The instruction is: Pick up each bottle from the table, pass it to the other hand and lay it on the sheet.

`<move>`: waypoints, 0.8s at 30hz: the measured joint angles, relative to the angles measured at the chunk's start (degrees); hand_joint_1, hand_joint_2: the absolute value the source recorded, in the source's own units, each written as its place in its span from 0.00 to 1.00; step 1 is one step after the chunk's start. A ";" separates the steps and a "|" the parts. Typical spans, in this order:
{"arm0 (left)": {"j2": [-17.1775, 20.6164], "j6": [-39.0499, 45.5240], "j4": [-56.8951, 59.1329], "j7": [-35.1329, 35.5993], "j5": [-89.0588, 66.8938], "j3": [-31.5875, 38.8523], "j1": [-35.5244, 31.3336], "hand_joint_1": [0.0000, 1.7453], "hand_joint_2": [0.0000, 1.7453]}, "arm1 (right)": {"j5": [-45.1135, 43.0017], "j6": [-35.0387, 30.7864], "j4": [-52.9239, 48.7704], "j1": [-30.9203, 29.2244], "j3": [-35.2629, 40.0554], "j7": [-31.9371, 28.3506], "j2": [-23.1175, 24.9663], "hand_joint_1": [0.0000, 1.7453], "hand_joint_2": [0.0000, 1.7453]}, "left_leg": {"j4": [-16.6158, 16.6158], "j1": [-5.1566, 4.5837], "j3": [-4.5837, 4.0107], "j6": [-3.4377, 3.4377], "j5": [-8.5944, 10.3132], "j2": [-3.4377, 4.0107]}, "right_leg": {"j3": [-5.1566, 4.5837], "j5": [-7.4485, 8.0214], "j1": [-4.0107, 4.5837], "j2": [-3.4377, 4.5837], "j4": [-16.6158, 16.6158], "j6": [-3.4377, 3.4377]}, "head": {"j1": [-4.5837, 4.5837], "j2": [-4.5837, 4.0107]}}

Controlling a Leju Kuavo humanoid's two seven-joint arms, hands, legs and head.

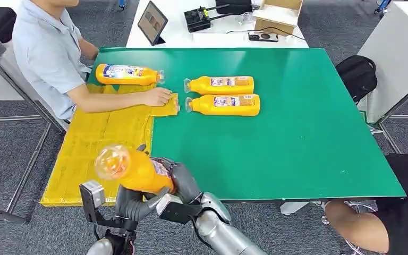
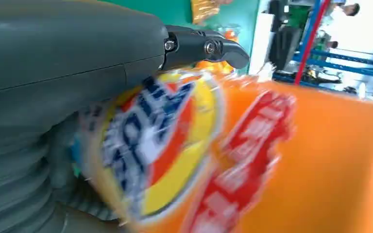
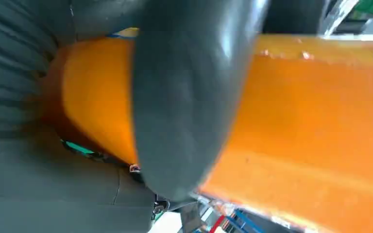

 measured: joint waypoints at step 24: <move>-1.07 0.18 -2.75 -3.10 6.07 2.80 1.14 1.00 1.00 | 3.76 -9.84 3.76 -1.22 5.11 0.00 0.57 0.00 0.00 | 0.00 0.00 0.01 -0.01 0.00 0.03 | -0.05 0.00 0.00 0.01 0.00 0.00 | 0.02 0.00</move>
